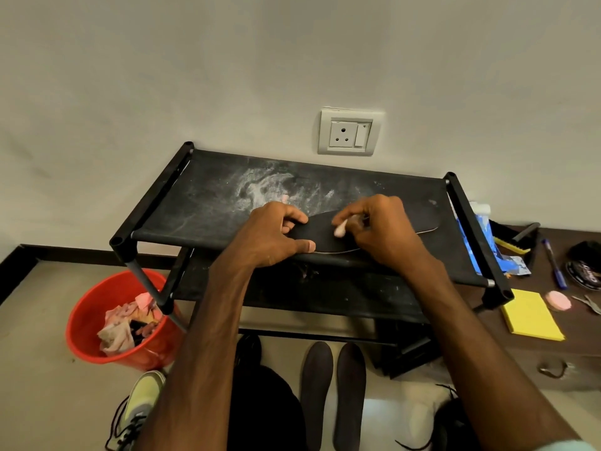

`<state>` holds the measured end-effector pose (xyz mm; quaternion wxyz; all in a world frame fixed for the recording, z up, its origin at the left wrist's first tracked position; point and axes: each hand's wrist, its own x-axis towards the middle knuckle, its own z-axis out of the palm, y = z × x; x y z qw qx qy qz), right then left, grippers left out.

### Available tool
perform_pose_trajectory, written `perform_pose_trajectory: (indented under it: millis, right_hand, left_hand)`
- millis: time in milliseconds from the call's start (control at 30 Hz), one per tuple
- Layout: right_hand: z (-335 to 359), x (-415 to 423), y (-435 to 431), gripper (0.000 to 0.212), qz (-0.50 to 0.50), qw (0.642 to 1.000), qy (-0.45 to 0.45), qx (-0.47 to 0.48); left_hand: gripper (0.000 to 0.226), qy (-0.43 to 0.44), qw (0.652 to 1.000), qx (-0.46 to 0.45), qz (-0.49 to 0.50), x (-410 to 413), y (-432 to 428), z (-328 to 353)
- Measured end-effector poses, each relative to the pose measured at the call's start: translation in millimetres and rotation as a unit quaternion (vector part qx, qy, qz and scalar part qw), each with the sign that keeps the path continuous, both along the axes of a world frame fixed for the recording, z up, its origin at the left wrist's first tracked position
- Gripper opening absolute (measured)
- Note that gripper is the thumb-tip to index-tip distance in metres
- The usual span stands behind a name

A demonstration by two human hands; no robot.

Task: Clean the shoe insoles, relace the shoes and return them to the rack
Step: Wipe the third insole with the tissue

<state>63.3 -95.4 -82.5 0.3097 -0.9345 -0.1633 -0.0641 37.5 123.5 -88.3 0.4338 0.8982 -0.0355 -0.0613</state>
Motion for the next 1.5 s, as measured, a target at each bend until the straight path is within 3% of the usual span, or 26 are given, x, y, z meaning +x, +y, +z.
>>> perform_pose_trajectory:
  millis: [100,167,267,367,433,533,633,800,967,1167,1300,1500]
  right_hand:
    - [-4.6,12.7,0.1,0.028,-0.095,0.995,-0.024,0.016]
    - [-2.7,13.0,1.1,0.025,-0.103,0.995,-0.001,-0.017]
    - [2.3,-2.8,18.3,0.022,-0.002,0.997,0.011,-0.073]
    - [7.4,-20.1,31.0,0.018,0.111,0.993,0.003,-0.051]
    - [10.5,-18.5,27.5,0.022,0.133,0.99,0.024,-0.037]
    - [13.5,-10.1,14.5,0.016,0.051,0.996,0.067,-0.016]
    - [7.6,-7.8,6.3,0.021,-0.068,0.994,0.068,-0.059]
    - [10.6,-22.6,-0.8,0.016,-0.008,0.996,0.089,-0.029]
    - [-8.0,-32.5,-30.4,0.013,-0.156,0.987,0.026,0.02]
    - [-12.2,-59.0,-43.4,0.015,-0.167,0.974,-0.084,0.125]
    - [-5.6,-69.1,-50.6,0.015,-0.169,0.958,-0.157,0.167]
    - [5.4,-78.3,-65.4,0.018,-0.143,0.963,-0.189,0.13]
  left_hand:
    - [0.055,0.006,1.0,-0.004,0.0,0.4,-0.1,-0.9]
    - [0.055,0.005,1.0,-0.002,0.0,0.5,0.2,-0.4]
    - [0.055,-0.005,1.0,0.003,-0.006,1.7,0.6,-1.4]
    - [0.054,-0.018,1.0,0.011,-0.017,0.4,0.0,-1.4]
    - [0.053,-0.019,1.0,0.012,-0.02,0.5,0.4,-0.9]
    - [0.053,-0.009,1.0,0.023,-0.018,2.6,0.3,-1.0]
    - [0.053,-0.005,1.0,0.025,-0.011,3.7,-1.2,-1.8]
    - [0.069,-0.027,0.998,0.048,0.015,-0.2,-10.6,-2.3]
    - [0.1,-0.02,0.999,0.013,0.037,-4.6,-19.3,1.1]
    - [0.067,-0.057,0.998,-0.008,0.038,-16.3,-22.7,10.3]
    - [0.045,-0.135,0.989,-0.047,0.031,-31.1,-36.2,21.9]
    - [0.029,-0.223,0.958,-0.176,0.039,-54.8,-52.3,53.3]
